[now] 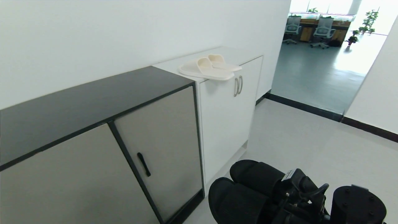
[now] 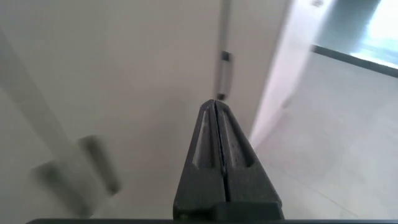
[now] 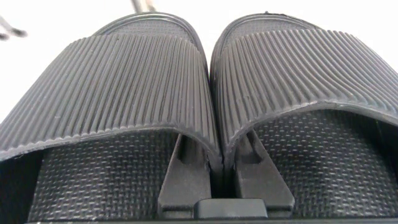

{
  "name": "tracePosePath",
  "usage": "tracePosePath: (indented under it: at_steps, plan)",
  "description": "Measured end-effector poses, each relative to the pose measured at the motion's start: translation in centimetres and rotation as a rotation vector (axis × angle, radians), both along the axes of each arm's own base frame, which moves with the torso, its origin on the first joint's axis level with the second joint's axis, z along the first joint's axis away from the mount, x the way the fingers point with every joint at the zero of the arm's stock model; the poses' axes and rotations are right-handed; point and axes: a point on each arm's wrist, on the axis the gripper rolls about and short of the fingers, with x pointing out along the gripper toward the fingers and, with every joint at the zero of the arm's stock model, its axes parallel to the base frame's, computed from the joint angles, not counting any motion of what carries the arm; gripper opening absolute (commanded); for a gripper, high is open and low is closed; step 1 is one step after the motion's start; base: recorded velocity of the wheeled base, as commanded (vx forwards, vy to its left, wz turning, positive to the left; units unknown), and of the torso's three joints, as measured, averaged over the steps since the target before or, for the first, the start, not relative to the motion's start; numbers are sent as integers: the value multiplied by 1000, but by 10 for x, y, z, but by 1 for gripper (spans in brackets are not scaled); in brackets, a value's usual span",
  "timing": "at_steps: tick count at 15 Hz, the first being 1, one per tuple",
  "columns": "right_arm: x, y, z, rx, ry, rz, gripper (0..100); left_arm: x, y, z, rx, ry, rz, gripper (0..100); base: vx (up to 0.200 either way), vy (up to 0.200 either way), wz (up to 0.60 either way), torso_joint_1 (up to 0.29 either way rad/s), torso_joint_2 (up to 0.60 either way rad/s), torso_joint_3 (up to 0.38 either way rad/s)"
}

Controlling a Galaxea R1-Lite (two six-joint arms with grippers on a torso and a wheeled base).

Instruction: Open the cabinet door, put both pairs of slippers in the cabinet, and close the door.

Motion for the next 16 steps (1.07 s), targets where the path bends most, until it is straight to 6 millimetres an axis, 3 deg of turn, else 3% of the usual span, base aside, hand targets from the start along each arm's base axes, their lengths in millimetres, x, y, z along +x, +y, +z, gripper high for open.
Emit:
tracePosePath:
  at_steps: [3,16]
  plan:
    - [1,0,-2,-18,-21,-13,0,0,0,0,0,0,0,0,0,0,0,-152,362,214]
    - [1,1,-8,-36,-15,-11,0,0,0,0,0,0,0,0,0,0,600,-7,26,17]
